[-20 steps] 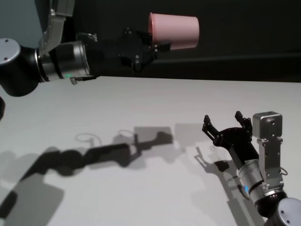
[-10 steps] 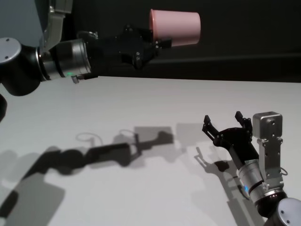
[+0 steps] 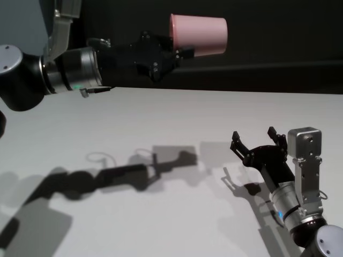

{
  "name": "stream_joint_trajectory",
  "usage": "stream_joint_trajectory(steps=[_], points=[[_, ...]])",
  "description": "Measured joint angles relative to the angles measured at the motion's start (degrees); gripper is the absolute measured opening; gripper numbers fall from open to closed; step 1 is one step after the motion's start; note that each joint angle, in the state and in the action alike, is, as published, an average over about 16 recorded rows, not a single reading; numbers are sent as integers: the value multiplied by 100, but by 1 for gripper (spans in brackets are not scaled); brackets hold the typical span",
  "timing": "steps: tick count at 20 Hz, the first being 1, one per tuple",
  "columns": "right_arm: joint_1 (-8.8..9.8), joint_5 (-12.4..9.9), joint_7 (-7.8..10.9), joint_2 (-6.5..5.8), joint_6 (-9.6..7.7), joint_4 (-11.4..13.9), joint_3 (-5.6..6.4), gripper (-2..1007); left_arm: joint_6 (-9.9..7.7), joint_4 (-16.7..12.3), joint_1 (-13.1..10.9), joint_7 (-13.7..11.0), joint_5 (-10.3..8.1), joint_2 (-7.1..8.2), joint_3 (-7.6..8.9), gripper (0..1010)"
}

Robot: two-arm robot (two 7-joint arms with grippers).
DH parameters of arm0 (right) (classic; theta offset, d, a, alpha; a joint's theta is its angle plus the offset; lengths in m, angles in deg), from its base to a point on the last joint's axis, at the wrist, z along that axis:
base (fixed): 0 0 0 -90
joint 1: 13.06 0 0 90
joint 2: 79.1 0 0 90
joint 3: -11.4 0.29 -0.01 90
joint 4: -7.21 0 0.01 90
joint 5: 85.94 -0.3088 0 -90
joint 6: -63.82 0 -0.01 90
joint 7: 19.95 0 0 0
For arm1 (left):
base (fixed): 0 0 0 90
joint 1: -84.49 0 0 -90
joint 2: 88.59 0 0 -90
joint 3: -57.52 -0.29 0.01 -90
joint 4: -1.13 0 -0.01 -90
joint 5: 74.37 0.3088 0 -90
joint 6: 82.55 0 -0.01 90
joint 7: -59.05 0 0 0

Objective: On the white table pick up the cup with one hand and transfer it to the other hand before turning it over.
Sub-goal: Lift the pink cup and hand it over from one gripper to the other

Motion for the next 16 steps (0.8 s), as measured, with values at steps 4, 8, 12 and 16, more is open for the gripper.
stream_joint_trajectory(steps=[4,8,12,16], points=[[-6,-2,10,4,1,0,2,1002,-1,-6,-5,-2,-3,7,-5,50],[-59,-93,77,70,36,1,49,1002,-1,-7,-5,2,0,6,-7,50],[-159,-288,194,197,108,3,149,1002,-1,-6,-5,5,3,5,-7,50],[-299,-546,362,361,204,2,287,1002,-1,-6,-5,7,7,4,-7,50]])
